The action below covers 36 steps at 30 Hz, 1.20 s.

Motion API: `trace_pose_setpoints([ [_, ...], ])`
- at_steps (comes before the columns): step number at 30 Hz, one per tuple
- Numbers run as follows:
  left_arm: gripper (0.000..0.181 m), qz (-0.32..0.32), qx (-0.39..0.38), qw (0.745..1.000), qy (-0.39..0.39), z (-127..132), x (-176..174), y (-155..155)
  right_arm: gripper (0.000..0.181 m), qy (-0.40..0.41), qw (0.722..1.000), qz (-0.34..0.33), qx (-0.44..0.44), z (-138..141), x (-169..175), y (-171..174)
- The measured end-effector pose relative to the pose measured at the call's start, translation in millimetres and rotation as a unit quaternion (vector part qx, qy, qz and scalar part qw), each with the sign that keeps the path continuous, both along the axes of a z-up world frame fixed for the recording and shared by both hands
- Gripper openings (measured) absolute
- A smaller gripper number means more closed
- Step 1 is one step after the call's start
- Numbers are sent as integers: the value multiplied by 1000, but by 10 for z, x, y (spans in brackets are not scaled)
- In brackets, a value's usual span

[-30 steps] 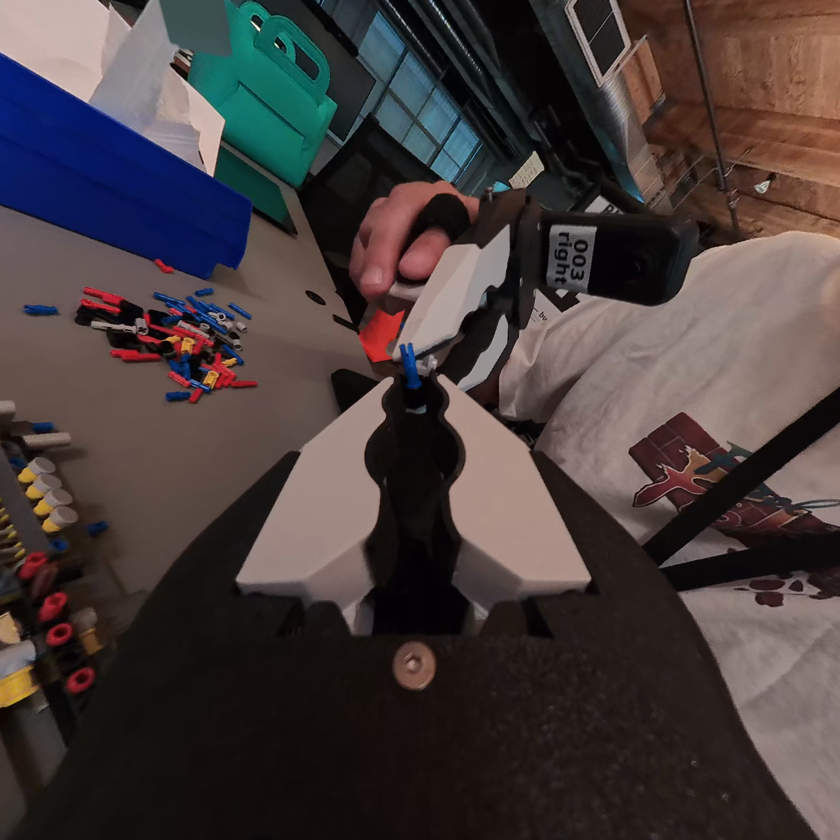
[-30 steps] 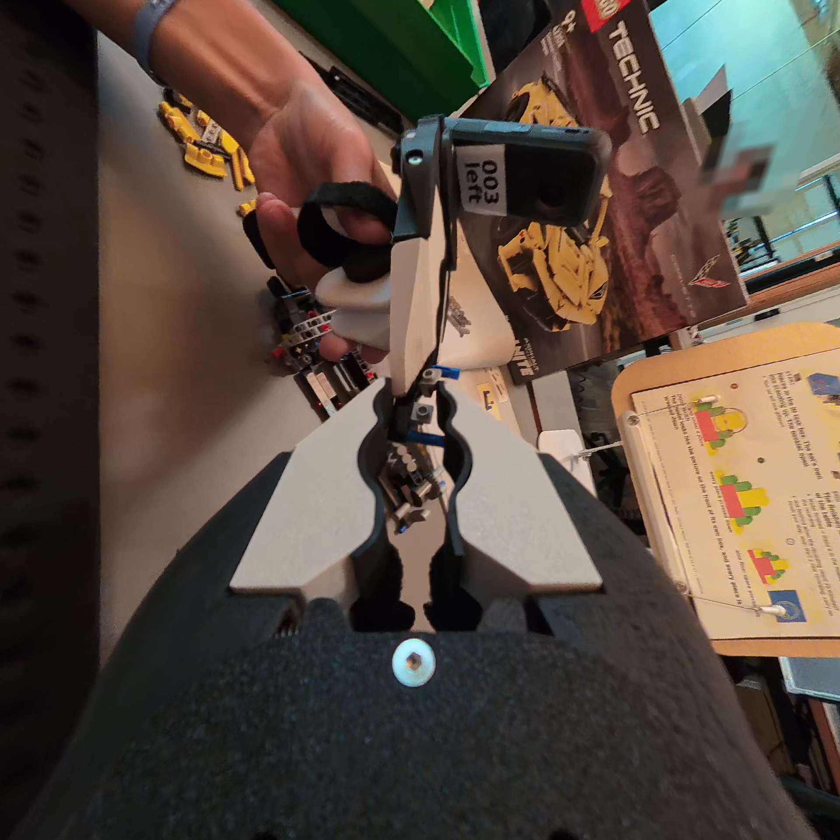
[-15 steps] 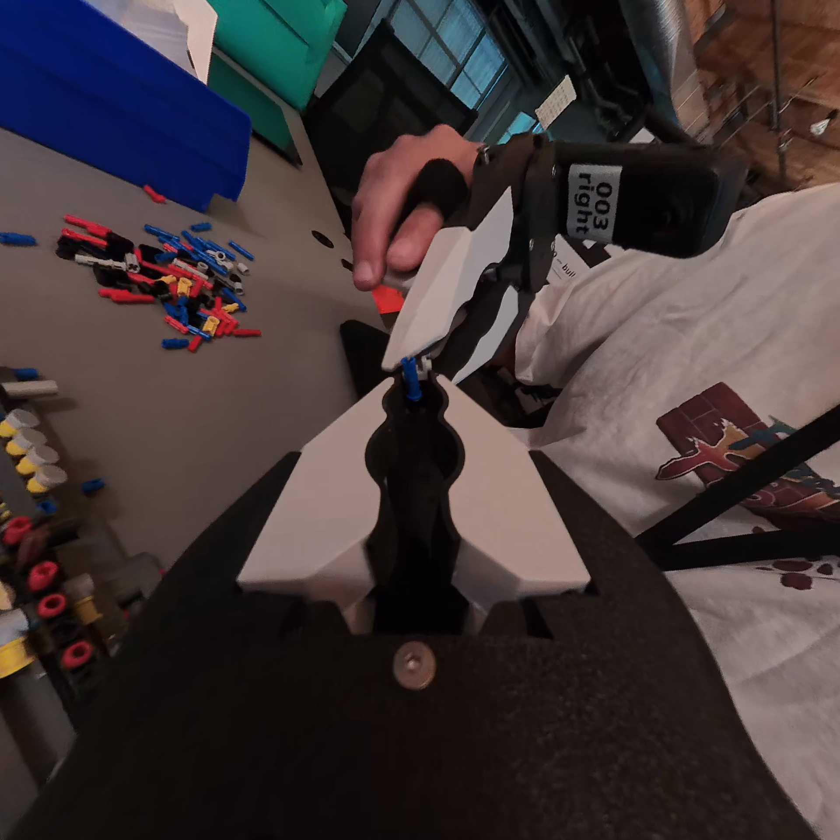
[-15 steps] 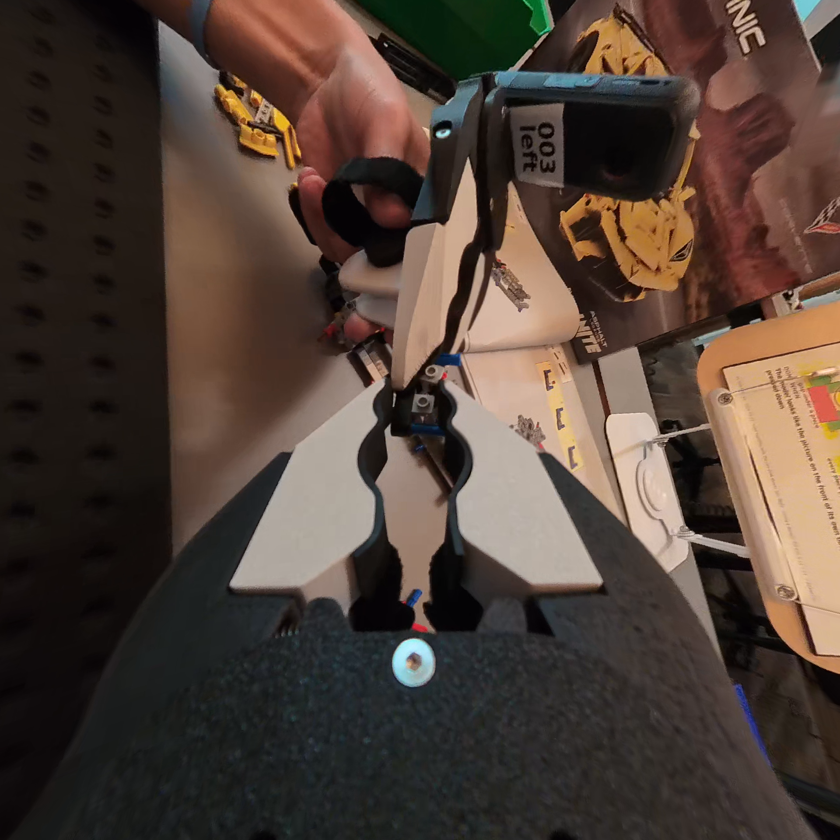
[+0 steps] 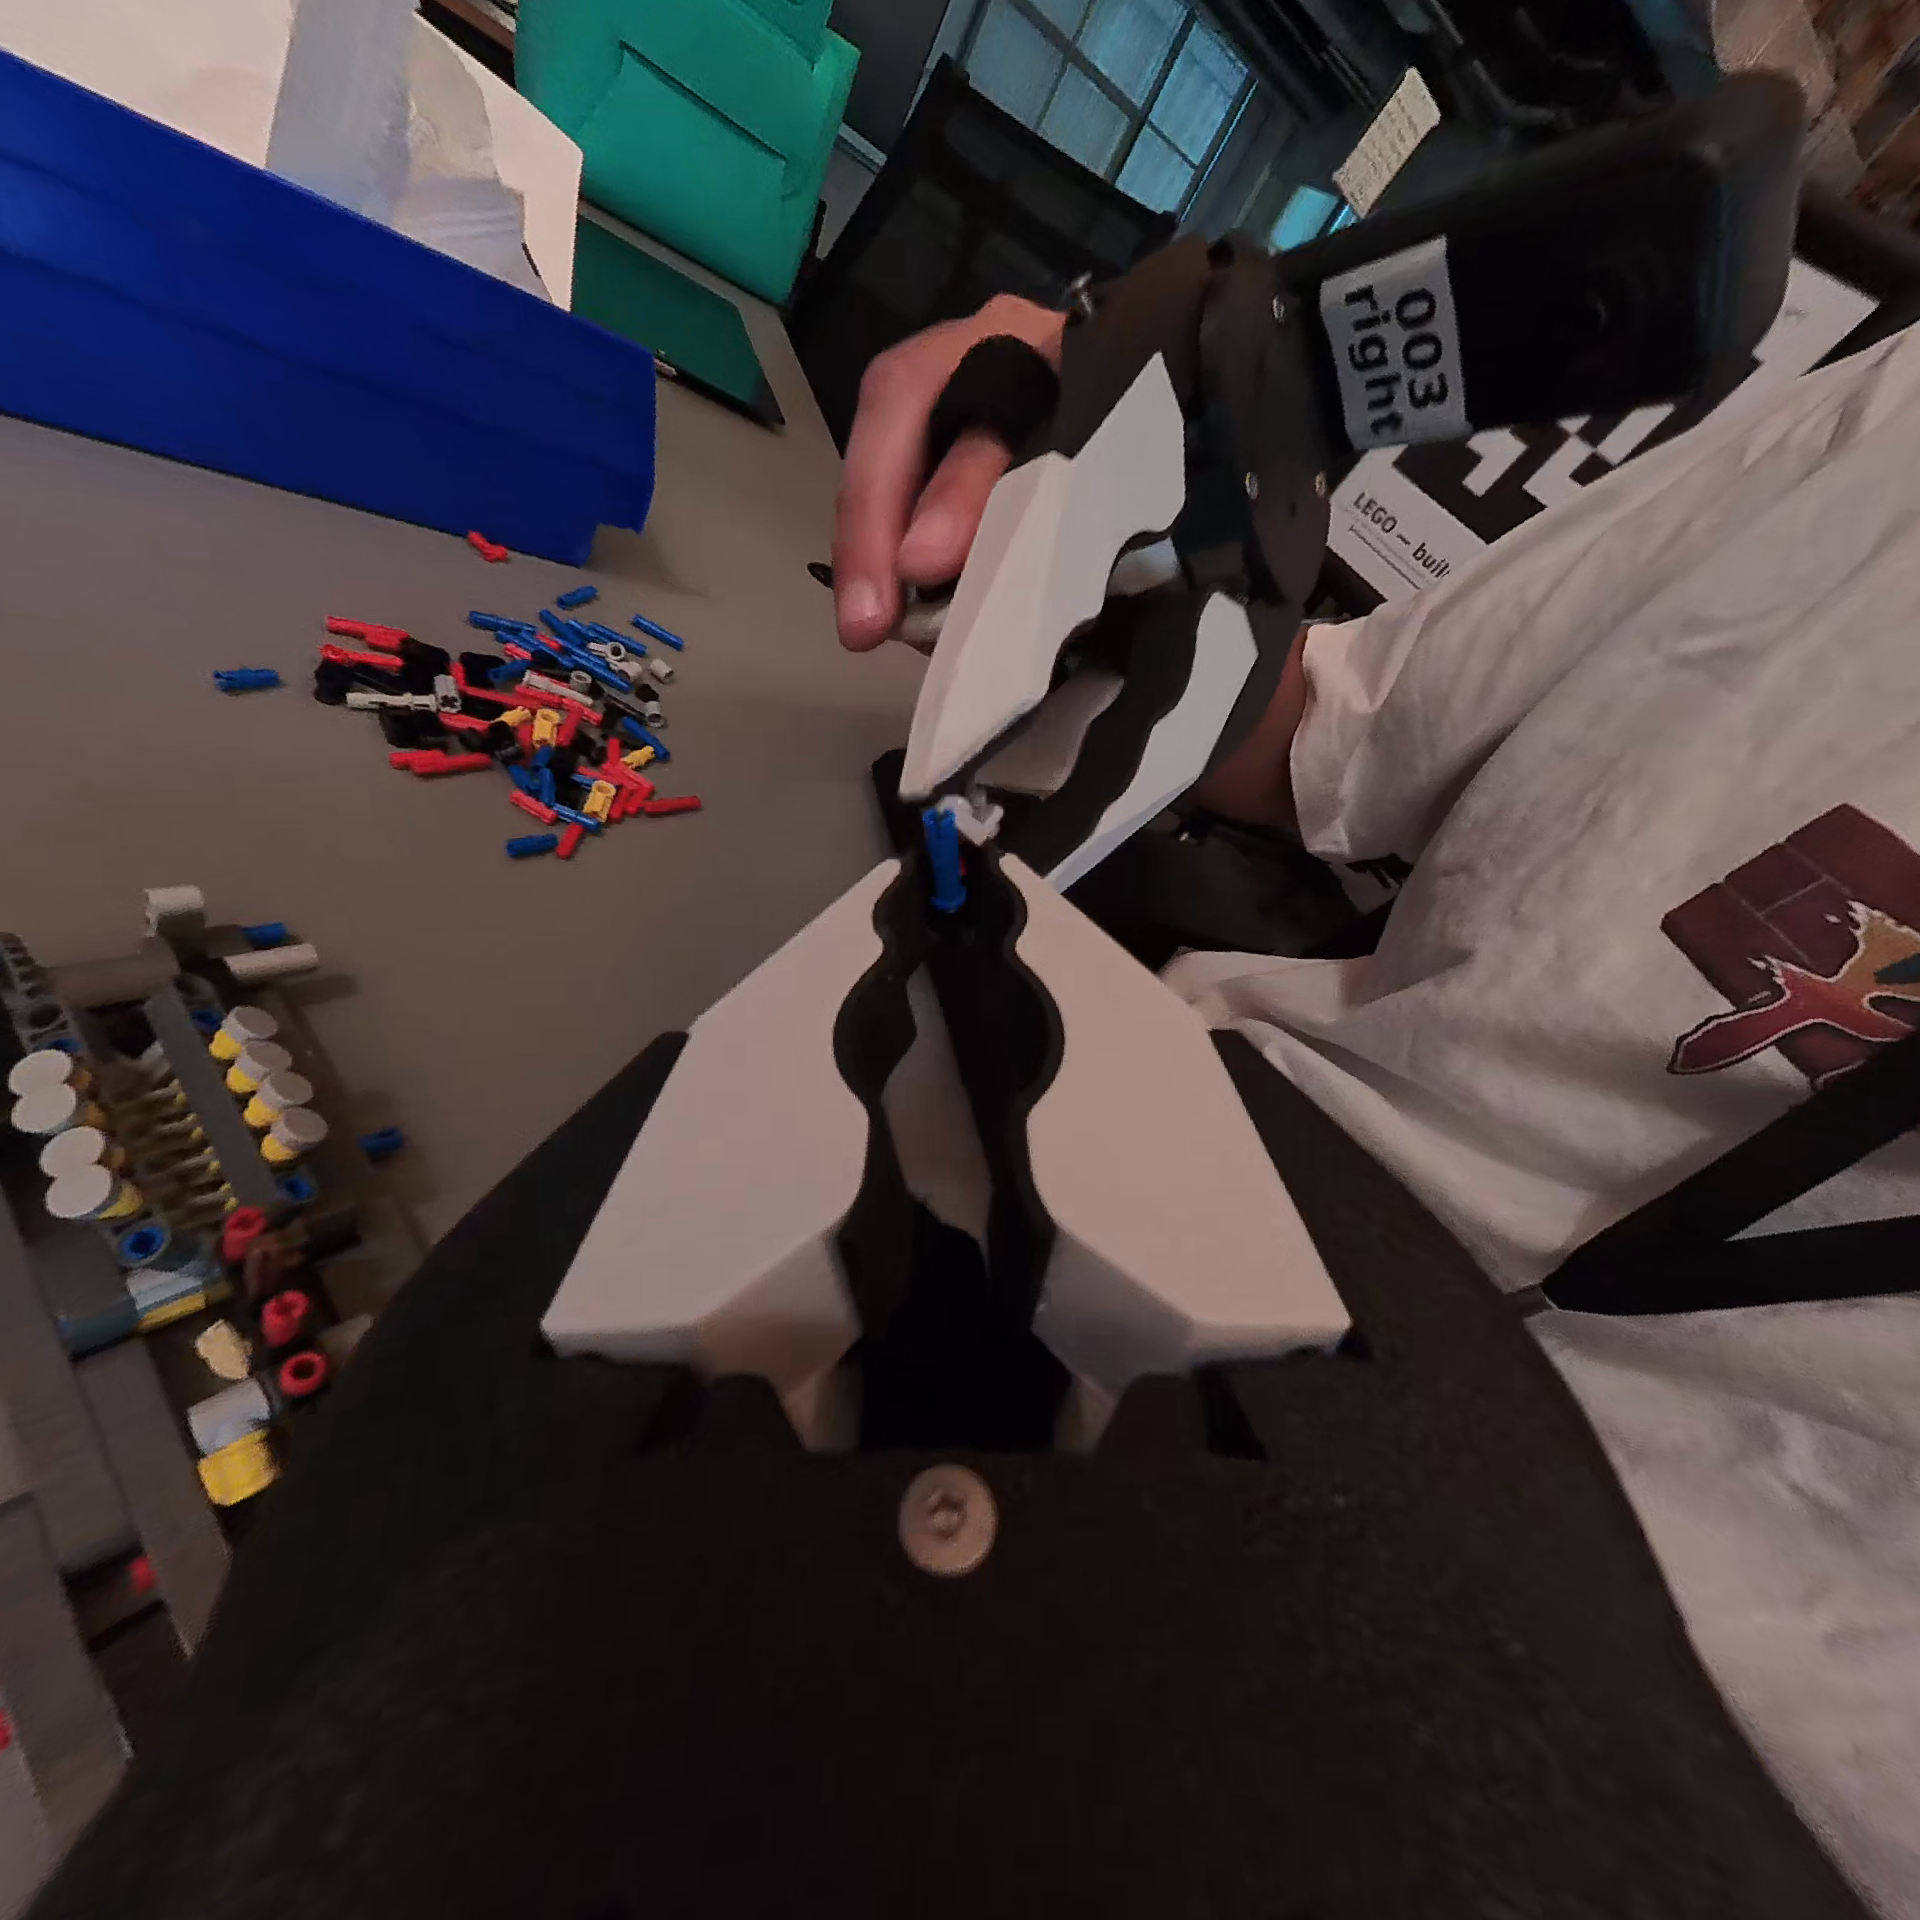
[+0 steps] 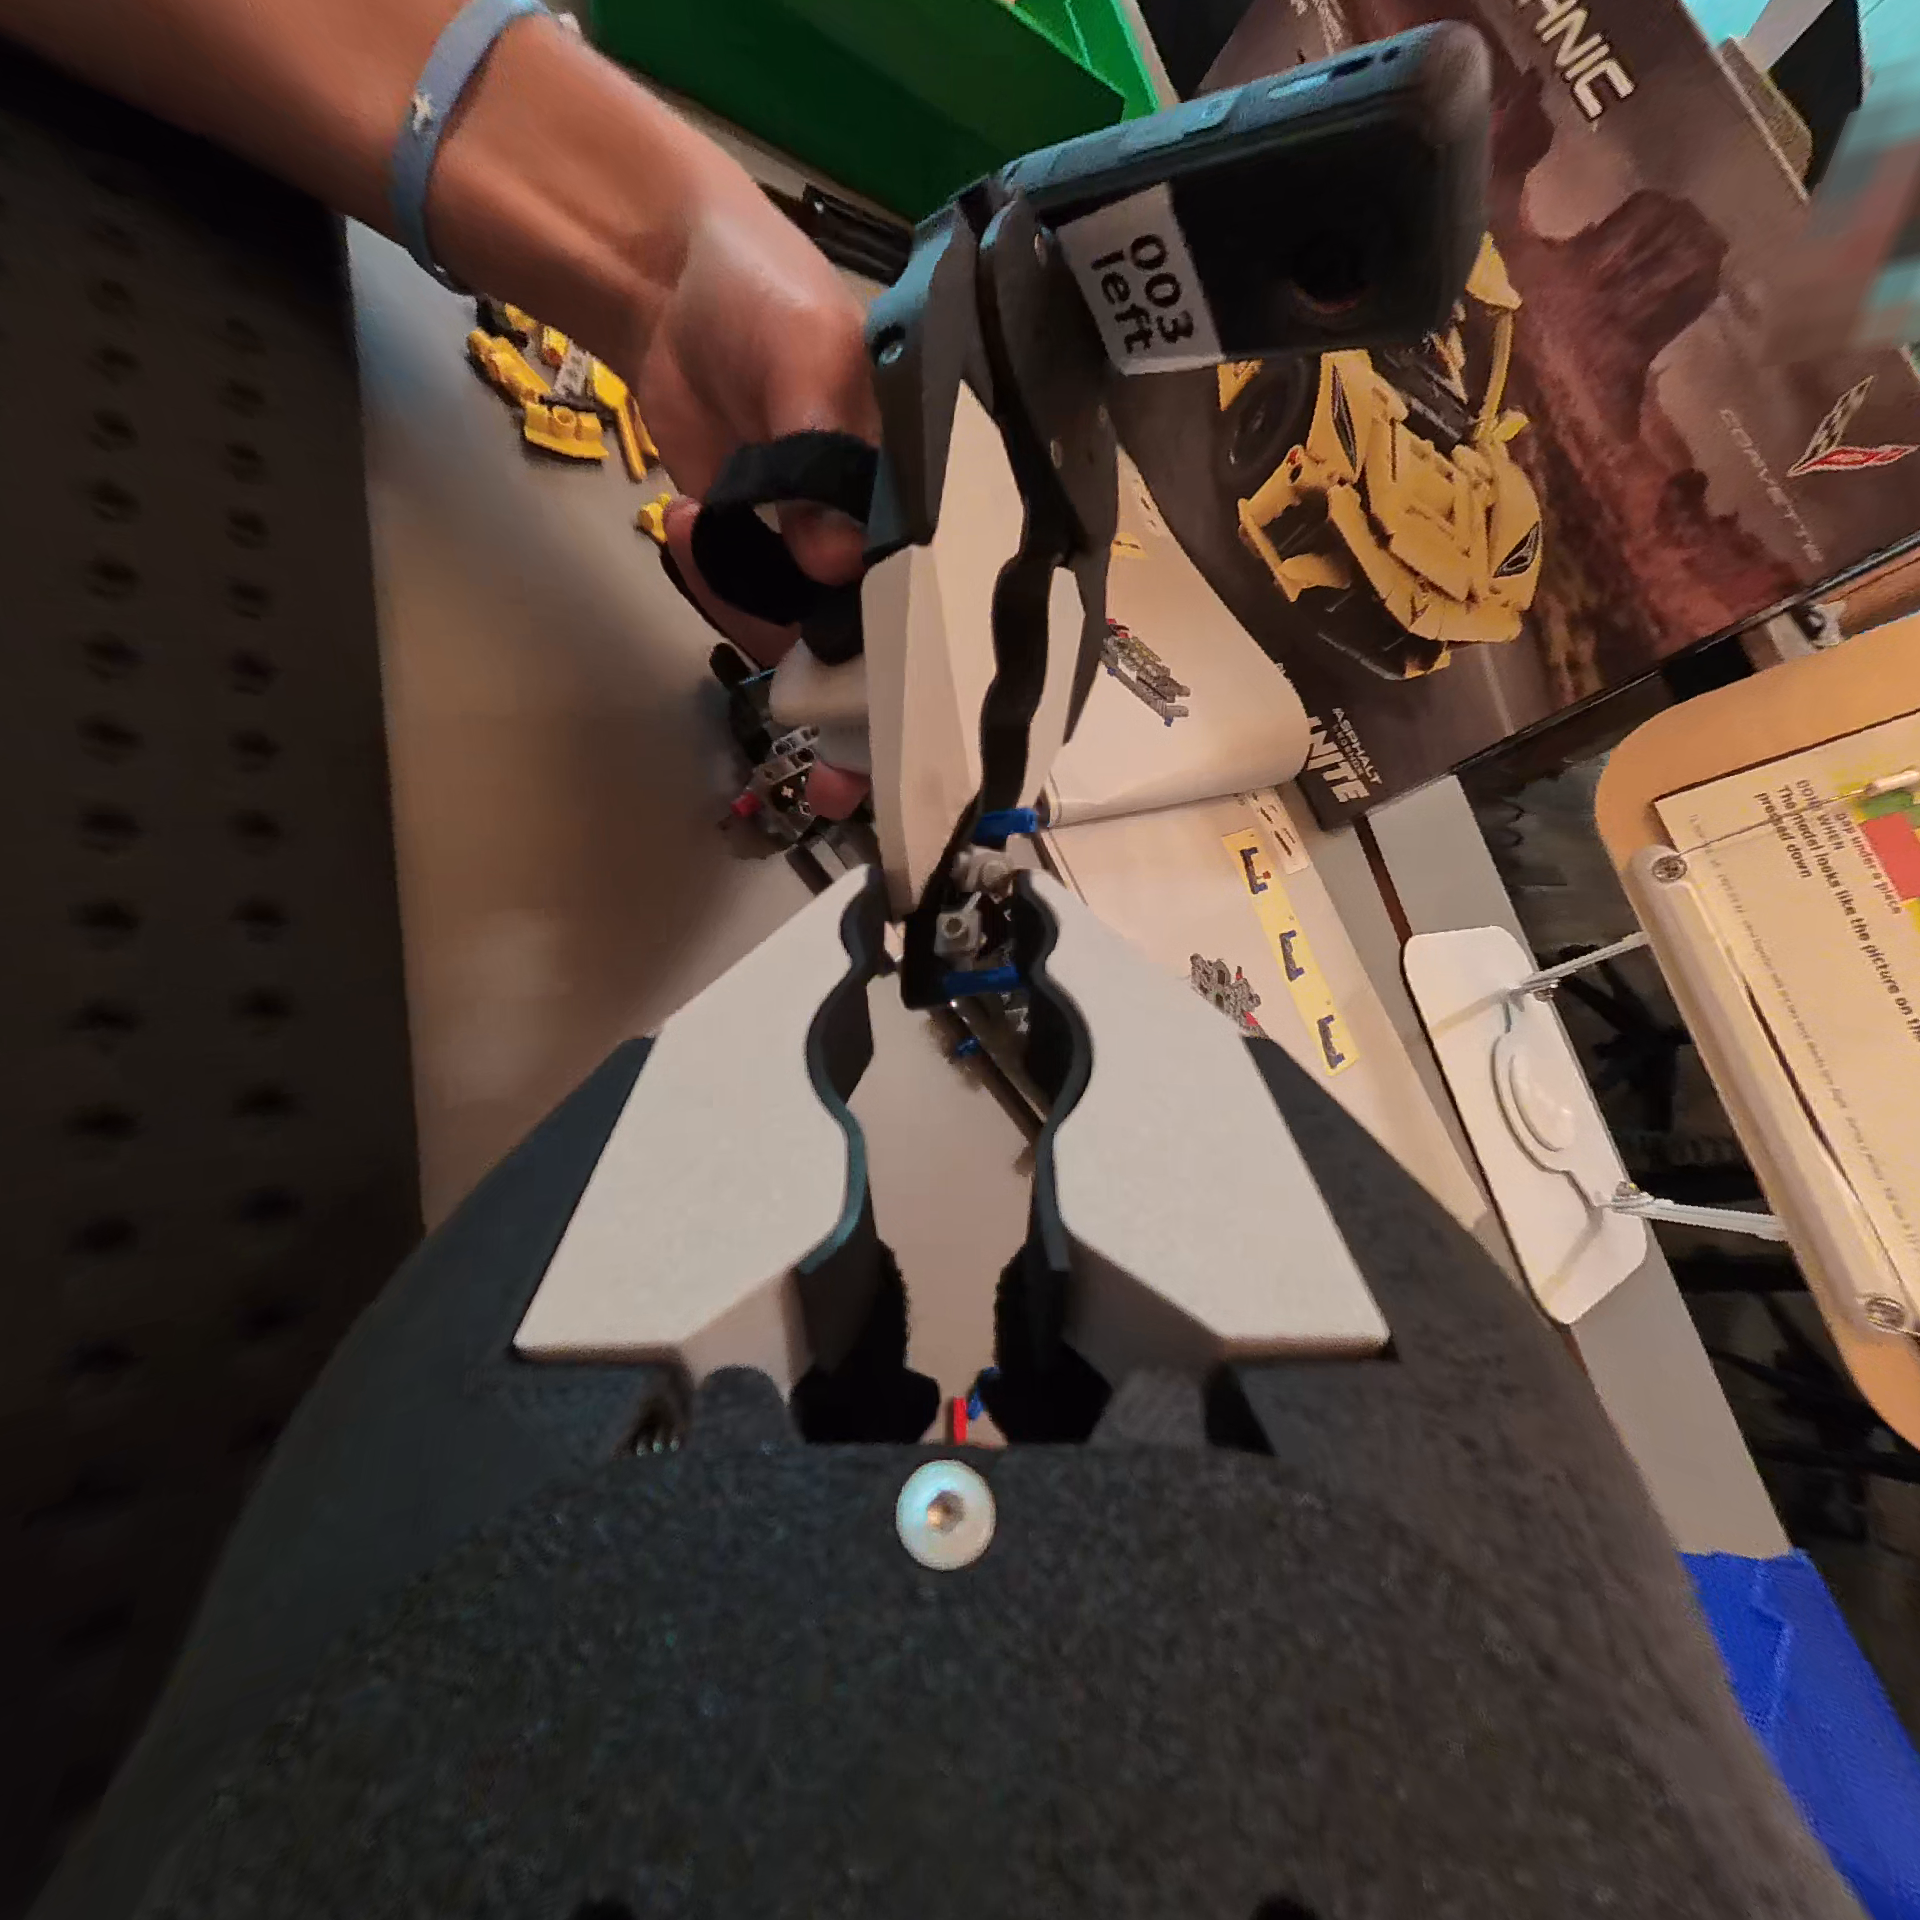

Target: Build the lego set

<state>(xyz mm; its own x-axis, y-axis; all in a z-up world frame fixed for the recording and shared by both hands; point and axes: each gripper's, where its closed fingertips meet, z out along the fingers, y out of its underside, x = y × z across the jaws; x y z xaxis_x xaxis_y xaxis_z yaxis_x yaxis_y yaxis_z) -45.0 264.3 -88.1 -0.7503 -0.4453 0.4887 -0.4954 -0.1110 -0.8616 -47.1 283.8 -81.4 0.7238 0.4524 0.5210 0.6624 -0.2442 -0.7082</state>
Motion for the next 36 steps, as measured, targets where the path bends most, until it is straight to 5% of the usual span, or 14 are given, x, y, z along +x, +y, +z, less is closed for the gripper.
trace_pose_setpoints([
  [7, 5, 13, 15, 999, -48, 74, 3, -10, 25, 96, 995, 21, -15, 166, -52, -90],
  [11, 7, 52, 99, 991, -71, -55, 86, 128, 21, 164, 986, -7, 20, 390, 163, -148],
  [14, 6, 58, 157, 982, -82, -172, 90, 193, 28, 248, 967, -52, -44, 122, 392, -195],
  [18, 6, 47, 180, 976, -114, -204, 66, 109, 26, 350, 934, -24, -65, -2, 194, -160],
  [26, 6, 39, 141, 981, -124, -86, 32, 32, 10, 323, 944, -5, -66, -101, 53, -96],
  [36, 6, 54, 35, 990, -126, 194, 43, 74, 10, 434, 901, -1, 5, 159, 84, -66],
])
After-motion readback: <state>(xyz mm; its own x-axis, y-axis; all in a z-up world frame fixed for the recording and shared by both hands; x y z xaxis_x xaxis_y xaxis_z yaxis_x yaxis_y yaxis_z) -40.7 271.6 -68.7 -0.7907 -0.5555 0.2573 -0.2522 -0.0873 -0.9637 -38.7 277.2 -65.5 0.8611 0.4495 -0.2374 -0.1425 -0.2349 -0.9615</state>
